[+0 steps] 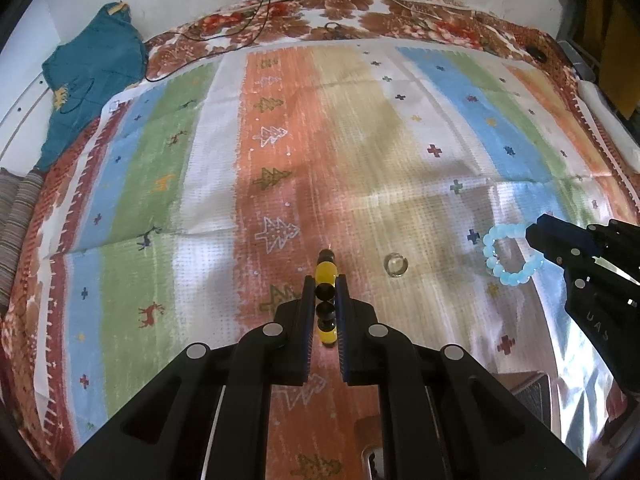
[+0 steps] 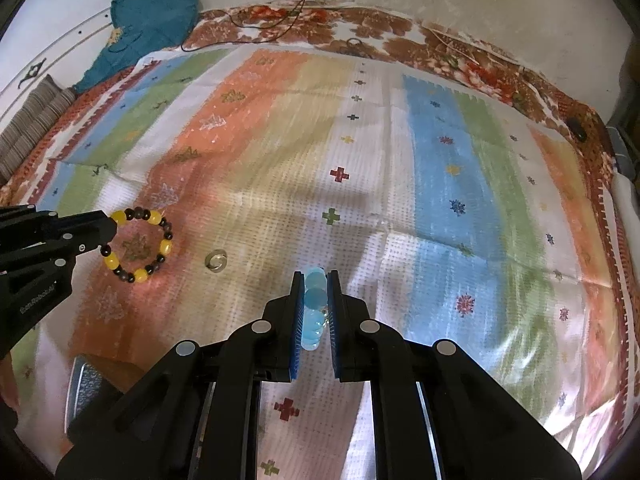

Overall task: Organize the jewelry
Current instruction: 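Lift both bracelets and carry them over the silver tin with both tools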

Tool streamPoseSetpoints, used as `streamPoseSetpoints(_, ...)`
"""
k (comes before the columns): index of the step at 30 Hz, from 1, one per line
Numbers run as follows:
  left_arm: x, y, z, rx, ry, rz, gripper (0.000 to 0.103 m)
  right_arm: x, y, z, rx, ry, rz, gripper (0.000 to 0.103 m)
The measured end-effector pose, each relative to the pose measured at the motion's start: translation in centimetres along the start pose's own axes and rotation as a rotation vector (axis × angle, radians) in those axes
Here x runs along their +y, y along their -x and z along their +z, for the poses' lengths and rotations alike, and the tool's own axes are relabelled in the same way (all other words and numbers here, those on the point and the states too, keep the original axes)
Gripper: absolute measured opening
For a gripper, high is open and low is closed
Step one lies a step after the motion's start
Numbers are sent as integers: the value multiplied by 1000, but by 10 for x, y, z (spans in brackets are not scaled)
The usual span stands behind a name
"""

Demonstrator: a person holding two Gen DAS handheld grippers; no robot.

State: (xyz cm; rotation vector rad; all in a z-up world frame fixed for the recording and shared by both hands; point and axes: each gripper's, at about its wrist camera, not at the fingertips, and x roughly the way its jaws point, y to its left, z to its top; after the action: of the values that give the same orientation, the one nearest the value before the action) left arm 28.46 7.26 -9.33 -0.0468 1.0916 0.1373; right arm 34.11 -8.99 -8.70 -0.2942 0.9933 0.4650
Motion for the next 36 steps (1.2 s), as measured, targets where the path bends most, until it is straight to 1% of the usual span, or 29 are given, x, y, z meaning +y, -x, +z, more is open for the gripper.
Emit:
streamPoseSetpoints(9,9,15,-6,-8,22,-5,9,3,18,-4,-26,-5,13,12)
streamPoseSetpoints(12,10,24,-7,-20,34,-21,9,4,27,-5,-40,-7,15,12)
streamPoseSetpoints(20,4,51,-12,-60,36,-62,9,6,44,-11,-62,-8,26,12)
streamPoseSetpoints(25,-1,65,-15,-80,35,-75,9,12,59,-16,-83,2,33,12)
streamPoseSetpoints(36,-9,100,-31,-121,23,-118,9,25,87,-31,-119,28,56,12)
